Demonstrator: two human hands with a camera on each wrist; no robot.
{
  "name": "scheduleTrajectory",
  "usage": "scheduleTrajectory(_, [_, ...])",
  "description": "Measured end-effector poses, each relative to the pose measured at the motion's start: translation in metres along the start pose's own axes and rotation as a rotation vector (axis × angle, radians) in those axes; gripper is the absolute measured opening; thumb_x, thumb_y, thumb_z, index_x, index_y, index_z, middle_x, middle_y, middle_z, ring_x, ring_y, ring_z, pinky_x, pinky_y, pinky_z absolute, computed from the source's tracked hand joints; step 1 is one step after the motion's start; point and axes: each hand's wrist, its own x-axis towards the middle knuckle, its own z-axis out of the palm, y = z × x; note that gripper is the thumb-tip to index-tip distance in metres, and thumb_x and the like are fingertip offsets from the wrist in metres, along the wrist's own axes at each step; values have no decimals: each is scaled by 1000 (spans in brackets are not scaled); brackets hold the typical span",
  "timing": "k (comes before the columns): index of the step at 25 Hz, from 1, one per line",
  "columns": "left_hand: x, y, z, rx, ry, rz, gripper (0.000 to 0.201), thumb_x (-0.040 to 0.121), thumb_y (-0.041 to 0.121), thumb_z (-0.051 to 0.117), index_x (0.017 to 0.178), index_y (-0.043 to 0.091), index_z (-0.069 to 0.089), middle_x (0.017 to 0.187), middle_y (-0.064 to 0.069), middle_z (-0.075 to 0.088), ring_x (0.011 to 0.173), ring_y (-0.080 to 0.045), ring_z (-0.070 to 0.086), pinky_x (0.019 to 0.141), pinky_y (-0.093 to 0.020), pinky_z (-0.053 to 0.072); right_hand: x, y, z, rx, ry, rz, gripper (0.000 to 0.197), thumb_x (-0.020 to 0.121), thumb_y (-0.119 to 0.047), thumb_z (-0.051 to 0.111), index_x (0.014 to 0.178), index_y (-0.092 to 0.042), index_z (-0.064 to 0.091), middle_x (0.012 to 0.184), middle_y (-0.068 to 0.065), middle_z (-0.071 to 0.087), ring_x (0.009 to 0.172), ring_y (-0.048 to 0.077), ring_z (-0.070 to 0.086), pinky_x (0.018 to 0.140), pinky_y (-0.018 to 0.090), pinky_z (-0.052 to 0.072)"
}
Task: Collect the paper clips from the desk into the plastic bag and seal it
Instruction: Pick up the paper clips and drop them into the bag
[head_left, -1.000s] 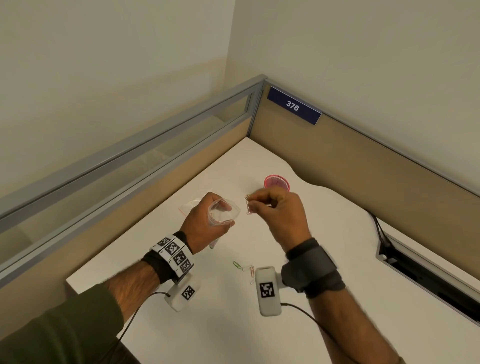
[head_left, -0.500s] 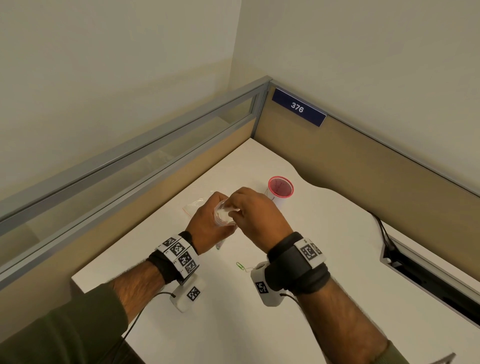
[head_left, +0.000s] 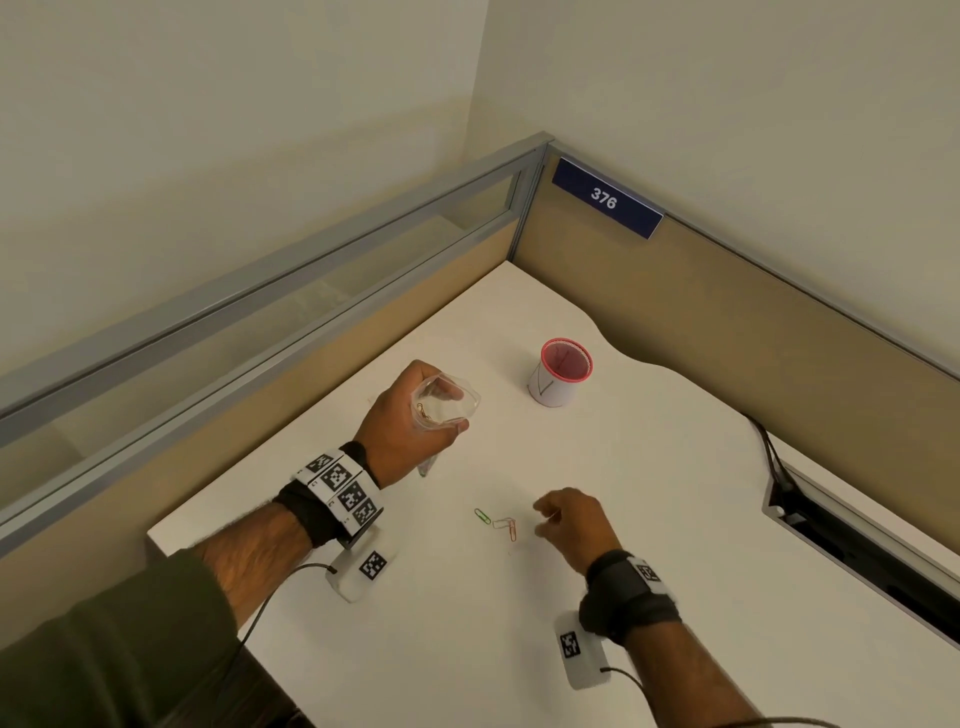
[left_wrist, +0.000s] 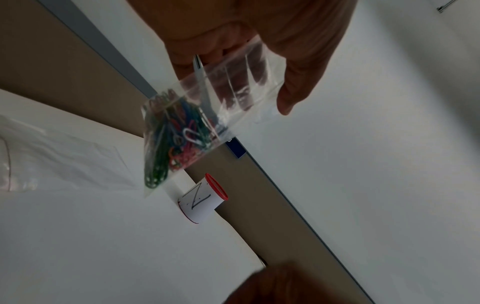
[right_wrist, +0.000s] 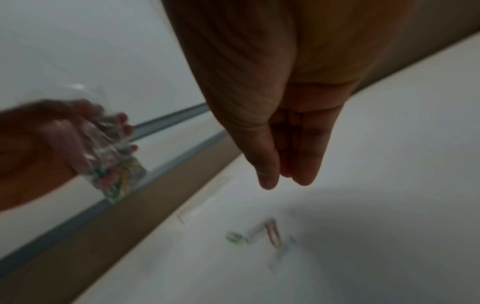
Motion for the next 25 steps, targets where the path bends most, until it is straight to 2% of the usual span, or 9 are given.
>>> scheduleTrajectory(2, [-2, 2, 0, 4, 1, 0, 40, 78, 15, 82, 109, 18, 56, 112, 6, 66, 114, -6, 62, 100, -21, 46, -4, 18, 26, 5, -87, 61, 41, 80, -20, 73, 119, -18, 61, 110, 0, 57, 93, 13, 54, 87, 22, 46])
scheduleTrajectory(4, [-4, 2, 1, 4, -4, -1, 41, 76, 20, 81, 109, 18, 56, 113, 4, 66, 114, -7, 62, 100, -21, 46, -3, 21, 43, -35, -78, 58, 46, 80, -24, 72, 123, -20, 57, 109, -1, 51, 96, 14, 53, 88, 22, 44])
scheduleTrajectory(6, [-4, 3, 2, 3, -11, 1, 42, 76, 21, 80, 109, 16, 56, 113, 3, 66, 115, -7, 62, 100, -22, 46, 1, 13, 53, -80, -43, 58, 38, 83, -23, 67, 119, -17, 59, 113, 5, 53, 102, 22, 56, 90, 28, 46])
scheduleTrajectory(8, [-4, 5, 3, -2, -5, 15, 42, 76, 20, 80, 110, 14, 56, 113, 5, 66, 115, -8, 62, 101, -24, 46, 8, -2, 59, -112, -5, 53, 23, 88, -21, 59, 110, -12, 62, 112, 10, 58, 101, 28, 59, 87, 32, 47])
scheduleTrajectory(13, [-1, 9, 2, -1, 7, 15, 44, 73, 27, 78, 110, 14, 57, 110, 12, 66, 115, -8, 62, 101, -26, 47, 25, -21, 58, -19, 45, 32, 17, 90, -15, 54, 101, -14, 67, 108, 8, 67, 98, 25, 62, 85, 29, 48])
scheduleTrajectory(15, [0, 9, 0, -1, 13, 13, 43, 73, 28, 78, 109, 16, 57, 109, 12, 65, 115, -9, 62, 101, -27, 48, 29, -15, 51, 2, 66, 20, 19, 90, -15, 57, 106, -15, 66, 112, 6, 64, 103, 23, 61, 89, 28, 47])
scheduleTrajectory(20, [-1, 9, 2, 3, 5, 3, 44, 73, 28, 78, 109, 16, 57, 109, 10, 66, 114, -10, 63, 100, -27, 48, 29, -25, 59, -54, -25, -94, 38, 86, -27, 65, 123, -17, 59, 122, 4, 53, 116, 23, 48, 98, 30, 41])
scheduleTrajectory(22, [-3, 8, 4, 8, -3, -6, 44, 74, 25, 79, 110, 16, 56, 110, 10, 66, 114, -8, 63, 102, -28, 48, 29, -35, 68, -70, -11, -85, 38, 84, -28, 67, 120, -14, 61, 120, 7, 52, 114, 26, 46, 95, 33, 42])
scheduleTrajectory(25, [-4, 6, 9, 14, -24, -14, 45, 75, 24, 79, 111, 14, 55, 111, 7, 66, 114, -6, 62, 101, -26, 48, 29, -36, 78, -137, 38, -113, 20, 86, -18, 61, 105, -14, 65, 111, 7, 55, 107, 28, 51, 87, 36, 48])
